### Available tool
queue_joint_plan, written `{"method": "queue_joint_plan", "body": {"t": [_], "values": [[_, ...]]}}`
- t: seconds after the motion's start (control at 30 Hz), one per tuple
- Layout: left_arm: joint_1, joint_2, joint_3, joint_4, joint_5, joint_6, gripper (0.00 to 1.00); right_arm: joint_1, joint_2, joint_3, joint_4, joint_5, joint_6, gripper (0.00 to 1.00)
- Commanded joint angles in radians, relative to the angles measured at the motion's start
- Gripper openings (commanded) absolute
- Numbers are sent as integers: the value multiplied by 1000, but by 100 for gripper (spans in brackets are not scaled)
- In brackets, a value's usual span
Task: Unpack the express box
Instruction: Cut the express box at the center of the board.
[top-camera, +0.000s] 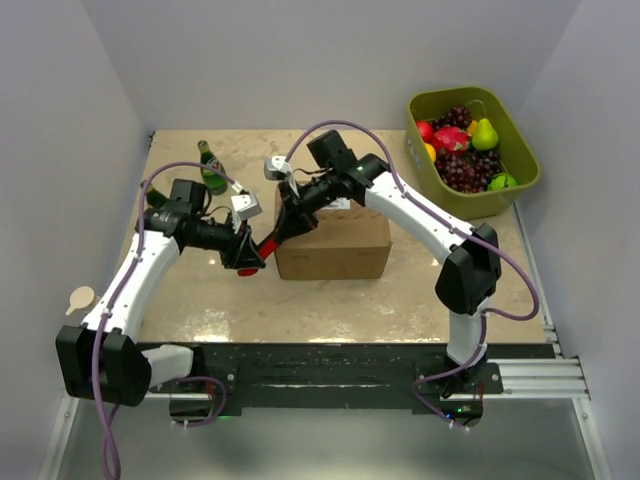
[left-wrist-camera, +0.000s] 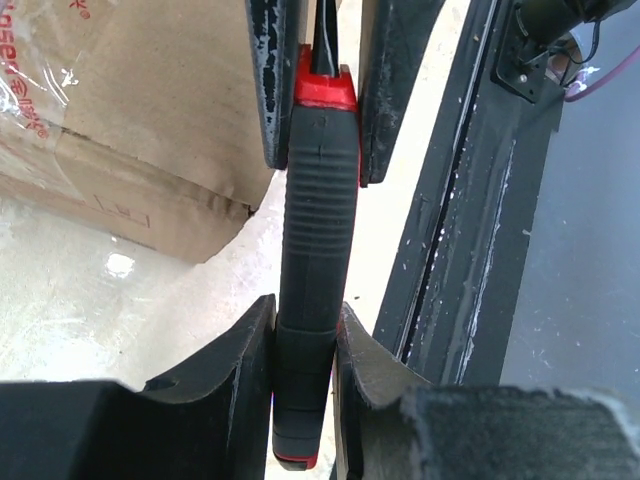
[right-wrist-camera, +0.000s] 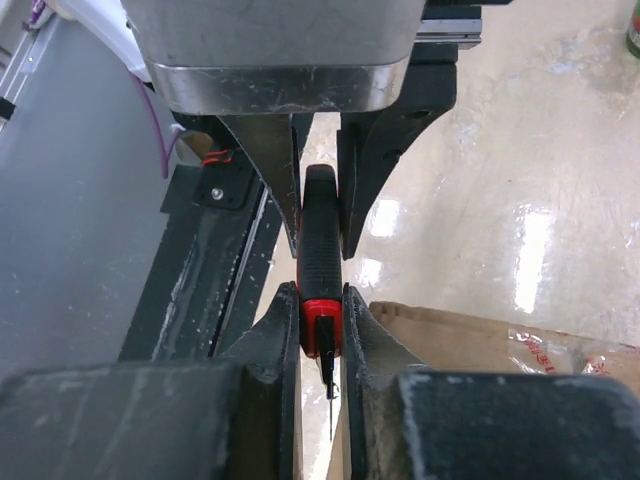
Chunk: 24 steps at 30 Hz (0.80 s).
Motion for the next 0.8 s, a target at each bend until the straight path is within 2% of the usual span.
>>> {"method": "queue_joint_plan", "body": {"t": [0.0,0.03,0.07,0.1,0.13,0.17,0.2,0.23,0.27,0.33,0.37,0.4,0.57,0.7,0.77], "values": [[8,-76,5,121,78,-120,12,-22,-82,-56,178,27,137,0],[8,-93,-15,166,80,-159,19,-41,-90,-109,253,2,318,0],[10,-136,-38,215,81,-238,28,-84,-99,-142,429,-22,423,0],[10,-156,-85,320,90,-284,32,-98,-108,-168,481,-56,520,0],[10,-178,-113,383,91,-341,35,-107,-107,-174,487,-68,559,0],[10,-214,-143,451,92,-463,37,-115,-105,-171,483,-85,560,0],[10,-225,-198,576,112,-517,39,-117,-104,-171,483,-113,567,0],[11,-231,-219,626,127,-554,40,-118,-105,-186,498,-122,605,0],[11,-227,-240,677,146,-678,41,-121,-108,-199,521,-128,622,0],[11,-207,-285,810,215,-775,41,-120,-115,-228,570,-147,654,0],[11,-183,-296,856,238,-873,41,-121,-118,-234,581,-148,662,0],[11,-175,-326,995,277,-935,41,-120,-119,-240,596,-150,667,0],[10,-135,-403,1370,344,-1275,38,-131,-118,-249,632,-148,704,0],[8,-107,-461,1690,380,-1476,36,-146,-105,-254,659,-142,737,0],[4,-93,-472,1749,391,-1535,33,-155,-101,-259,673,-141,759,0]]}}
